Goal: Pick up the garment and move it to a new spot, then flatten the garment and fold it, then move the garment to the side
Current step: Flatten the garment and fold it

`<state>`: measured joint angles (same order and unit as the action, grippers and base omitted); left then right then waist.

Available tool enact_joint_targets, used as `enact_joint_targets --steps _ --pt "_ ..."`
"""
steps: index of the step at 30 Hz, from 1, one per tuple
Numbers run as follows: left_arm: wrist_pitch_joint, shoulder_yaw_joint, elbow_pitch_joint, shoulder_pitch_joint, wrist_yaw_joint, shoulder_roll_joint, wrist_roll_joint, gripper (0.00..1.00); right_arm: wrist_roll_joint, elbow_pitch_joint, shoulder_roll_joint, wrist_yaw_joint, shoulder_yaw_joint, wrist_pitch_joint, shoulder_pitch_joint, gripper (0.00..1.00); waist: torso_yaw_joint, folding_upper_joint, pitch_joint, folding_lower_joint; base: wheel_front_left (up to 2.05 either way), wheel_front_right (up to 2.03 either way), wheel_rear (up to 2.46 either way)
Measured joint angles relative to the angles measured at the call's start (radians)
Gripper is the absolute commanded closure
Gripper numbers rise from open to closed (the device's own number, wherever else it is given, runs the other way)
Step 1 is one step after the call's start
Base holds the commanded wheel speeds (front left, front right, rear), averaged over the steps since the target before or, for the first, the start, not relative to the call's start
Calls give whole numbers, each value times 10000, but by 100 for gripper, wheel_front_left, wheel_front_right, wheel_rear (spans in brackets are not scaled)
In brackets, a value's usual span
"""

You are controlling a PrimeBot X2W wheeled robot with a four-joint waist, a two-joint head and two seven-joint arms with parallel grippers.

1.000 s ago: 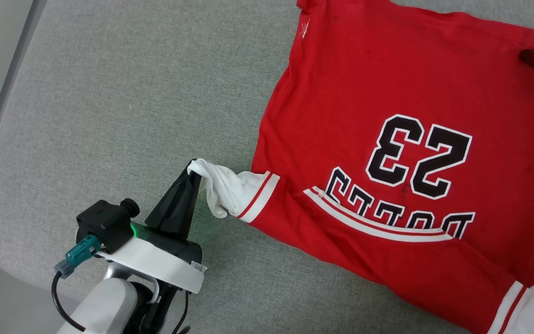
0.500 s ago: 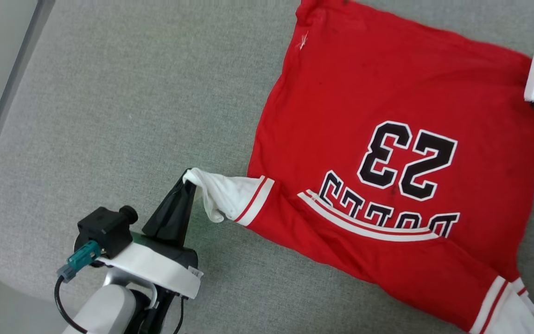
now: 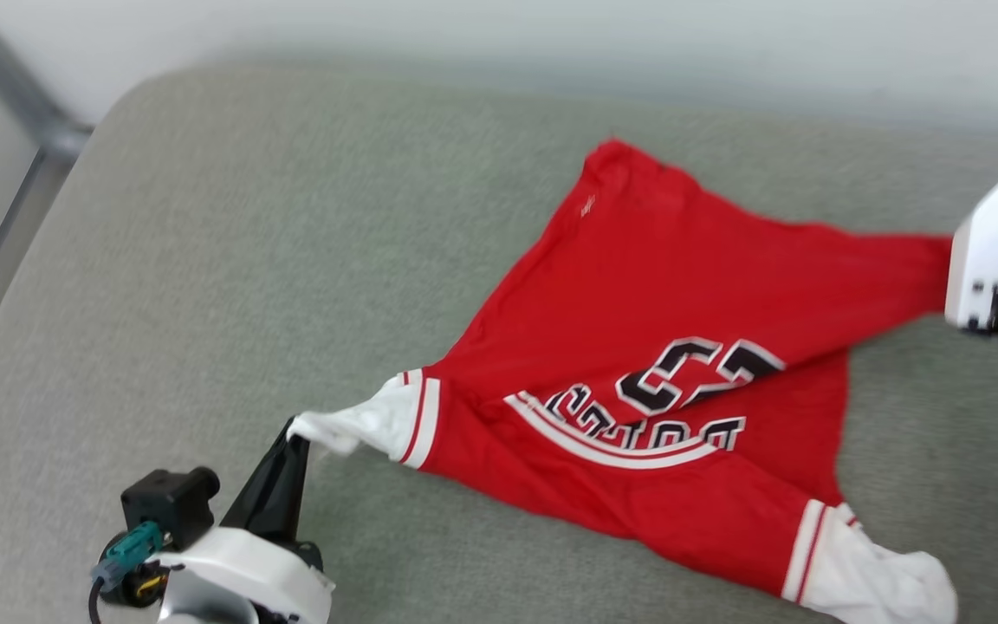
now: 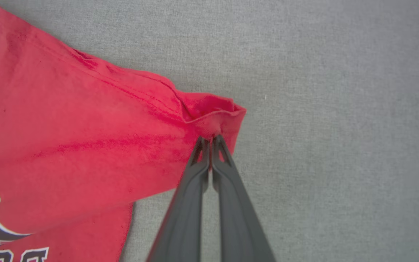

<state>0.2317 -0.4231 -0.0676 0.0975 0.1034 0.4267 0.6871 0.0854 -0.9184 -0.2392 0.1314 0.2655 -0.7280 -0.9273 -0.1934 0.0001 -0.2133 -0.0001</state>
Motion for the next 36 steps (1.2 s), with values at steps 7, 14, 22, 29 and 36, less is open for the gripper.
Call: enact_joint_targets --steps 7,14,22,29,36 --pt "-215 165 -40 -718 412 176 236 100 -2270 2311 -593 0 -1476 -548 3009 100 790 0 941 0 0 0 0" --pt "-395 155 -134 -1269 644 234 391 100 -3661 5776 -798 0 -1229 -1313 6806 100 1421 0 1667 -1 0 0 0" --pt "-518 117 -263 -1654 736 293 493 100 -3670 8460 571 -2 -69 -1941 10370 100 1791 0 2113 -1 0 0 0" --pt "-543 61 -280 -1728 792 278 562 100 -3701 9311 1724 -2 529 -1722 11730 0 1930 0 2212 0 0 0 0" --pt "-617 -23 -274 -1675 761 288 554 100 -4052 9260 1866 -4 330 1498 11329 0 1979 0 2146 0 0 0 0"
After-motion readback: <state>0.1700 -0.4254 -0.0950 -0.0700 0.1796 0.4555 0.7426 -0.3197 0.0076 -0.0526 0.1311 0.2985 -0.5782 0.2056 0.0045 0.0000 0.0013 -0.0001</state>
